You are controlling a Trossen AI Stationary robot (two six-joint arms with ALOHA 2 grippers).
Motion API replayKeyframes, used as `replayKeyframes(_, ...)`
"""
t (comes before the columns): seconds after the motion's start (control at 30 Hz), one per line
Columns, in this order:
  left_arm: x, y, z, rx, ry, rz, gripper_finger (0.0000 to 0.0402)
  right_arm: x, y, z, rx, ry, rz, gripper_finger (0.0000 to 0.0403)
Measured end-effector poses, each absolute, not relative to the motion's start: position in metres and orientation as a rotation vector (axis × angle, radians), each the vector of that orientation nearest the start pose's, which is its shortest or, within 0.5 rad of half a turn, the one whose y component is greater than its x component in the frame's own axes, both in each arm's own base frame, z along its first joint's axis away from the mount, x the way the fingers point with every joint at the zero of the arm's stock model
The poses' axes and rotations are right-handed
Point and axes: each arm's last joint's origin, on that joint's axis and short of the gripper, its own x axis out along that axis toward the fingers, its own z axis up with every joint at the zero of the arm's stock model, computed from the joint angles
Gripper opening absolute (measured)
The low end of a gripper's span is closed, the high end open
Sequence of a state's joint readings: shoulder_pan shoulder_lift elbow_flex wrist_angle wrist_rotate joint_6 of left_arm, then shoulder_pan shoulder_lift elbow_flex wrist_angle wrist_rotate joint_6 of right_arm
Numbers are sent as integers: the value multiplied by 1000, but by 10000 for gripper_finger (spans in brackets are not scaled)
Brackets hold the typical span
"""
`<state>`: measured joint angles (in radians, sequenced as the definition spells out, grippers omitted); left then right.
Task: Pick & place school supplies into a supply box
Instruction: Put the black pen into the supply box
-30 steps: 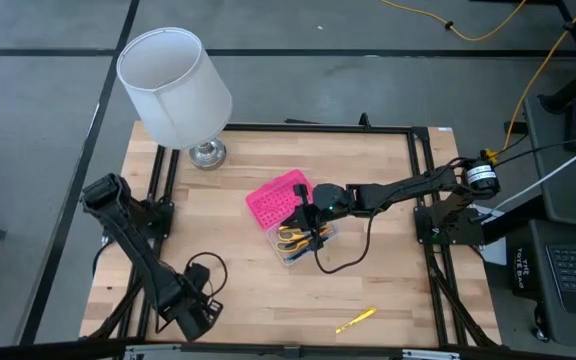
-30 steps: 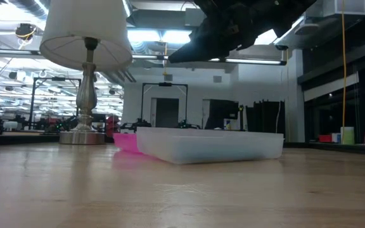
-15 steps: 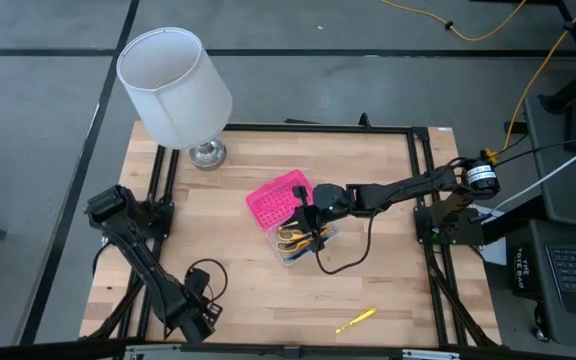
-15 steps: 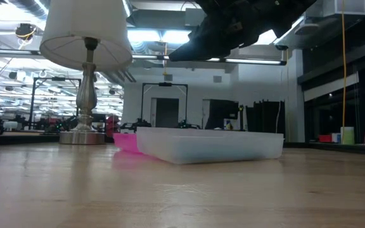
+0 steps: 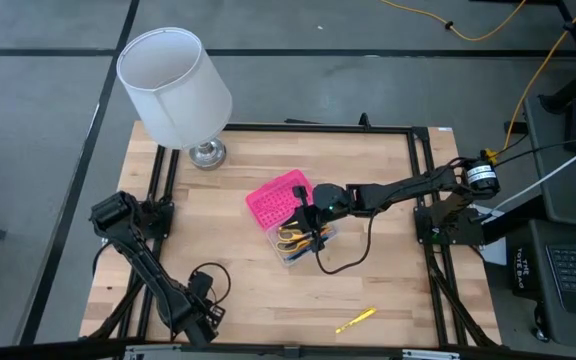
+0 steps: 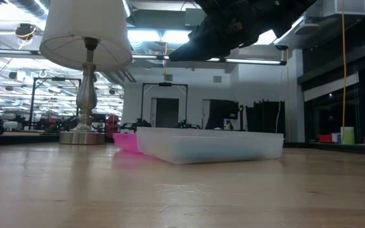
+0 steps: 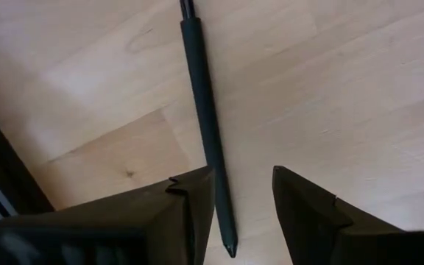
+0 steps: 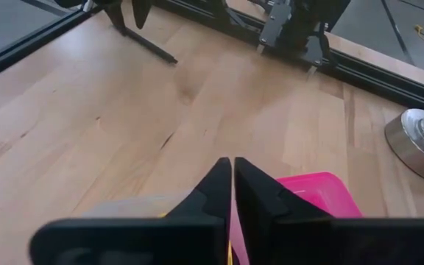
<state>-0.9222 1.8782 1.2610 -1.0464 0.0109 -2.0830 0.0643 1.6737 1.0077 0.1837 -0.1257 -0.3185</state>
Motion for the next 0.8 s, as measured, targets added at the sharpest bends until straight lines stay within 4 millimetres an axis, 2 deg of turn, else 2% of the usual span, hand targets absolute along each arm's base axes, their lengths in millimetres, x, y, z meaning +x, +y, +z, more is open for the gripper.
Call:
replayKeyframes(0.17, 198, -259, 163, -831, 1315, 1003, 129, 361, 27, 217, -296, 449, 261, 23)
replayKeyframes(0.43, 198, -260, 156, -796, 1348, 1025, 125, 361, 27, 217, -296, 449, 261, 5)
replayKeyframes(0.8, 195, -257, 156, -751, 1350, 1044, 123, 361, 27, 217, -296, 449, 261, 24)
